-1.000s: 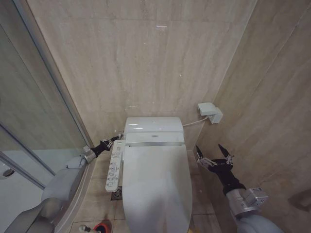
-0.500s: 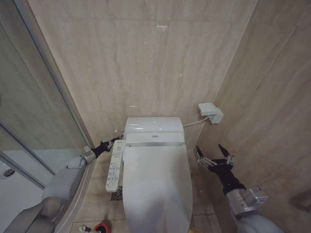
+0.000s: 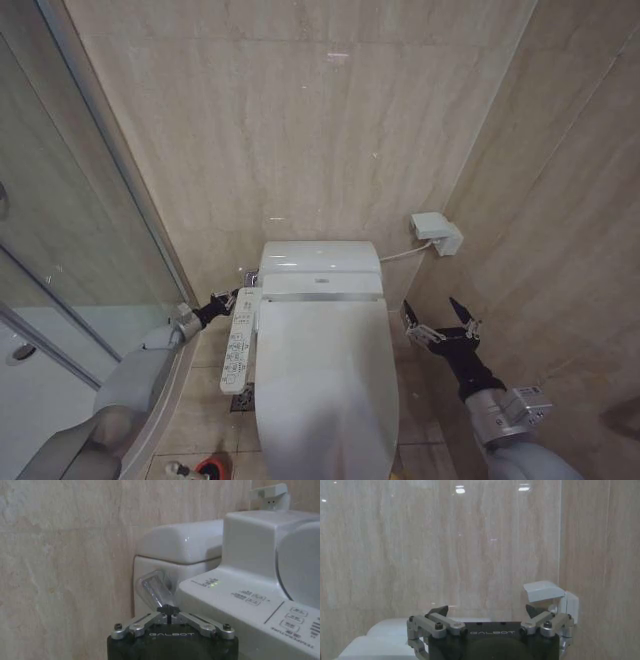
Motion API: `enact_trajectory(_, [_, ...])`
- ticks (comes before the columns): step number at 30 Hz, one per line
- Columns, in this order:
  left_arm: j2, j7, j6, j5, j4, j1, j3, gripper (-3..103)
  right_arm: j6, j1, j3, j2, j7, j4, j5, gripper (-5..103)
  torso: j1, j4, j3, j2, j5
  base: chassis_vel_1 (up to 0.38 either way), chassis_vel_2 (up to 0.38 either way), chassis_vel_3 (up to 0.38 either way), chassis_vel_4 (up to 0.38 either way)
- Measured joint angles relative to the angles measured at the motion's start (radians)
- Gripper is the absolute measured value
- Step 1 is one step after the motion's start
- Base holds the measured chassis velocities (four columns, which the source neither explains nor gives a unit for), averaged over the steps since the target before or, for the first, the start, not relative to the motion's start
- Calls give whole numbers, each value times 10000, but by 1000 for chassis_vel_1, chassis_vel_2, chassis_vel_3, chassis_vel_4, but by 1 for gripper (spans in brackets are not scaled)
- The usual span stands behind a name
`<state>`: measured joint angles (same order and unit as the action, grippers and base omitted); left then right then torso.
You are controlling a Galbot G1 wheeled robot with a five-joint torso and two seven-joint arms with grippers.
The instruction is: Open the toilet lid, clean the toilet bowl with a toilet brush, close the toilet lid, and flush.
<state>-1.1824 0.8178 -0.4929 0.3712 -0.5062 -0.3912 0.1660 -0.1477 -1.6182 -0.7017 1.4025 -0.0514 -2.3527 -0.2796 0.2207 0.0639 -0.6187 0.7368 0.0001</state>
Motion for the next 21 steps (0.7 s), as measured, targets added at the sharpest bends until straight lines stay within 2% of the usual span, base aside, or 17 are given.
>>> enact_trajectory(6, [-121, -187, 53, -135, 1, -104, 171, 0, 0, -2, 0, -1, 0, 1, 0, 100, -1, 4, -1, 0, 0, 0, 0, 0, 0])
enact_trajectory(10, [-61, -272, 63, -145, -458, -463, 479, 0, 0, -1, 0, -1, 0, 2, 1, 100, 1, 6, -1, -1, -7, 0, 0, 0, 0])
enact_trajectory(13, [38, -664, 60, -228, -1241, -977, 1034, 0, 0, -1, 0, 0, 0, 1, 1, 100, 2, 10, -4, -3, -14, 0, 0, 0, 0])
enact_trajectory(14, [92, -818, 71, -191, -1662, -1183, 1252, 0, -1, -1, -1, -2, 1, 2, 1, 100, 3, -1, -4, -3, -16, 0, 0, 0, 0])
enact_trajectory(15, [92, -818, 71, -191, -1662, -1183, 1252, 0, -1, -1, -1, -2, 1, 2, 1, 100, 3, -1, -4, -3, -16, 0, 0, 0, 0])
enact_trajectory(16, [166, -954, 120, -31, -2084, -1392, 1440, 0, 3, 0, -1, 1, 1, 0, 0, 100, 0, 13, 2, 0, 0, 0, 0, 0, 0])
enact_trajectory(17, [243, -1116, 230, 178, -2565, -1686, 1643, 0, 1, -1, -1, 0, 1, 0, 0, 100, -4, 9, 4, 2, 8, 0, 0, 0, 0])
enact_trajectory(18, [277, -1228, 354, 279, -2936, -1937, 1805, 0, 0, -1, -2, -2, 1, 0, 0, 100, -2, 2, 2, 1, 0, 0, 0, 0, 0])
enact_trajectory(19, [277, -1228, 354, 279, -2936, -1937, 1805, 0, 0, -1, -2, -2, 1, 0, 0, 100, -2, 2, 2, 1, 0, 0, 0, 0, 0])
enact_trajectory(21, [347, -1629, 569, 626, -3936, -2702, 2177, 0, 1, -1, -1, -1, 0, 0, 0, 100, -1, 1, 1, 2, -6, 0, 0, 0, 0])
